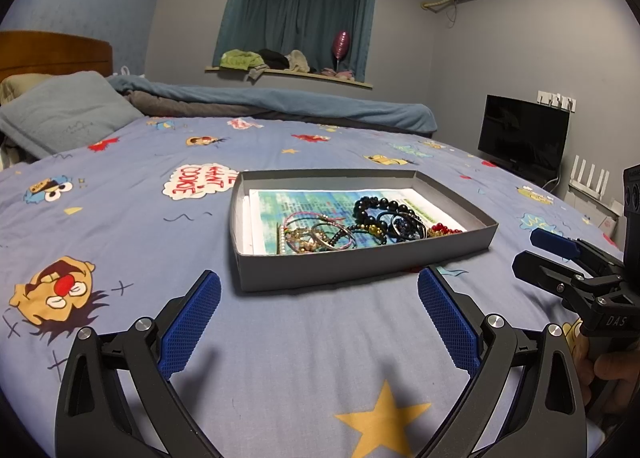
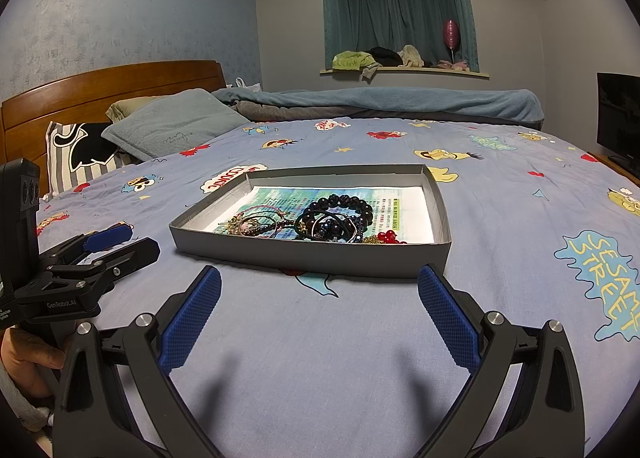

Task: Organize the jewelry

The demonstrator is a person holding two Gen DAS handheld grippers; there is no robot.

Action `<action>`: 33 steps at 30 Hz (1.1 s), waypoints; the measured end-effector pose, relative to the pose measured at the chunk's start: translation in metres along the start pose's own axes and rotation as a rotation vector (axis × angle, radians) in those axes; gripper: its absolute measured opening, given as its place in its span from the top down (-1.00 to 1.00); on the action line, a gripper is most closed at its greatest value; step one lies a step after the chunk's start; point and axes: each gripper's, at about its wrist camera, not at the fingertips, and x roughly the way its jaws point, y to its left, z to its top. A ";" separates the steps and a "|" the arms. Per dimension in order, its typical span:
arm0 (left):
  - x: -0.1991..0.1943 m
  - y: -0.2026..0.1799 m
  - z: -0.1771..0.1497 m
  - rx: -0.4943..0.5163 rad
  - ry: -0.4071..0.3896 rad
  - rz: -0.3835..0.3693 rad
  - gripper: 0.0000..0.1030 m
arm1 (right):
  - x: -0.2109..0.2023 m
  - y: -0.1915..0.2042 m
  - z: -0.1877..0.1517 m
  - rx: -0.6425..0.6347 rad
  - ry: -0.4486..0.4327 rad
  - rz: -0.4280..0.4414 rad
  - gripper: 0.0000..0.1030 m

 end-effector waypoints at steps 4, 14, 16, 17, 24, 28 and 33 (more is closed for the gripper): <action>0.000 0.000 0.000 -0.001 0.001 0.000 -0.90 | 0.000 0.000 0.000 0.000 0.000 0.000 -0.89; 0.000 0.001 0.000 -0.001 0.001 0.000 -0.90 | -0.001 0.000 0.000 0.000 0.002 0.000 -0.89; 0.000 0.000 0.000 -0.001 0.001 -0.001 -0.90 | -0.001 0.000 0.000 0.000 0.002 0.000 -0.89; 0.000 -0.001 0.000 -0.001 0.002 -0.002 -0.90 | 0.000 0.000 0.000 0.000 0.001 0.000 -0.89; 0.001 -0.002 0.000 -0.002 0.003 -0.004 -0.90 | -0.001 0.001 0.000 0.001 0.003 0.000 -0.89; 0.001 -0.003 0.000 -0.002 0.004 -0.003 -0.90 | -0.001 0.000 0.000 0.002 0.002 0.001 -0.89; 0.001 -0.003 -0.001 -0.001 0.004 -0.004 -0.90 | 0.000 0.000 -0.001 0.002 0.004 0.002 -0.89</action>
